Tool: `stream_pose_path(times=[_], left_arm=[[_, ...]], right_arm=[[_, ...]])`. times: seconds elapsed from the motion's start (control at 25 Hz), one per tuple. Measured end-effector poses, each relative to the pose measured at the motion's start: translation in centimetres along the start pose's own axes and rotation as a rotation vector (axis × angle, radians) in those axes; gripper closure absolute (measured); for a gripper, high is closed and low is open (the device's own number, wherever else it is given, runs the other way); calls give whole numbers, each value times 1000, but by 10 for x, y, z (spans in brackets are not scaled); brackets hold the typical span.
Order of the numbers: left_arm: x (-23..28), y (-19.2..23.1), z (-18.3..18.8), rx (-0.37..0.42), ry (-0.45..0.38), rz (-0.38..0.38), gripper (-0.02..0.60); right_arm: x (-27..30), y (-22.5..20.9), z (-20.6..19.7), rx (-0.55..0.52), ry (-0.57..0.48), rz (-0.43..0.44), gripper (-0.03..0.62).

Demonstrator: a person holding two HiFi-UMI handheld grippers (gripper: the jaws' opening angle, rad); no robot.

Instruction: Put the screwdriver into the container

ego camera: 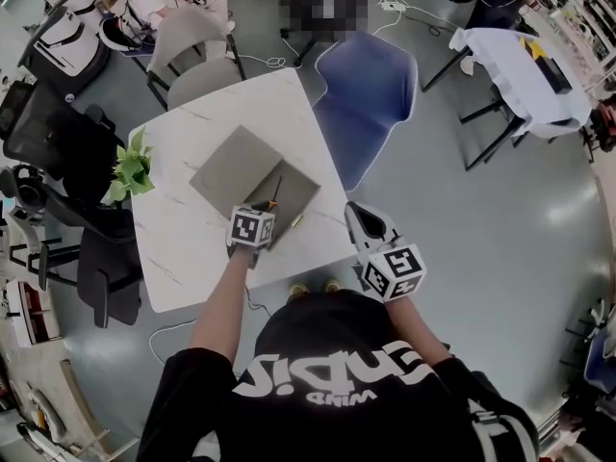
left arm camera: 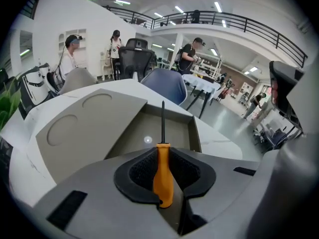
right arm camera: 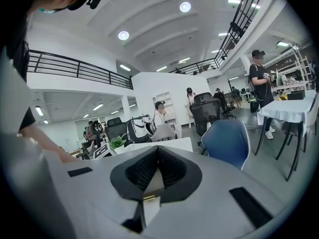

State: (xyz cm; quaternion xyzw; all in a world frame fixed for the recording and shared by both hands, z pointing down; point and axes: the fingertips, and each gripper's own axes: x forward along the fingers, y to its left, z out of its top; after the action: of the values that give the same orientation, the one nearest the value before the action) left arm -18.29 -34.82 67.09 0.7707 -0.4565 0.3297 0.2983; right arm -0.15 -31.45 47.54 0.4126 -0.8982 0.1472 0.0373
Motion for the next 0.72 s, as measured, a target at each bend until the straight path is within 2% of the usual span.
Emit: stream_pose_path(times=[0.44, 0.72], left_arm=[[24, -7, -4, 33, 71, 20, 500], [28, -8, -6, 15, 91, 15, 496]], right_arm=[[-3, -10, -2, -3, 6, -29, 582], [-5, -11, -6, -1, 17, -37, 582]])
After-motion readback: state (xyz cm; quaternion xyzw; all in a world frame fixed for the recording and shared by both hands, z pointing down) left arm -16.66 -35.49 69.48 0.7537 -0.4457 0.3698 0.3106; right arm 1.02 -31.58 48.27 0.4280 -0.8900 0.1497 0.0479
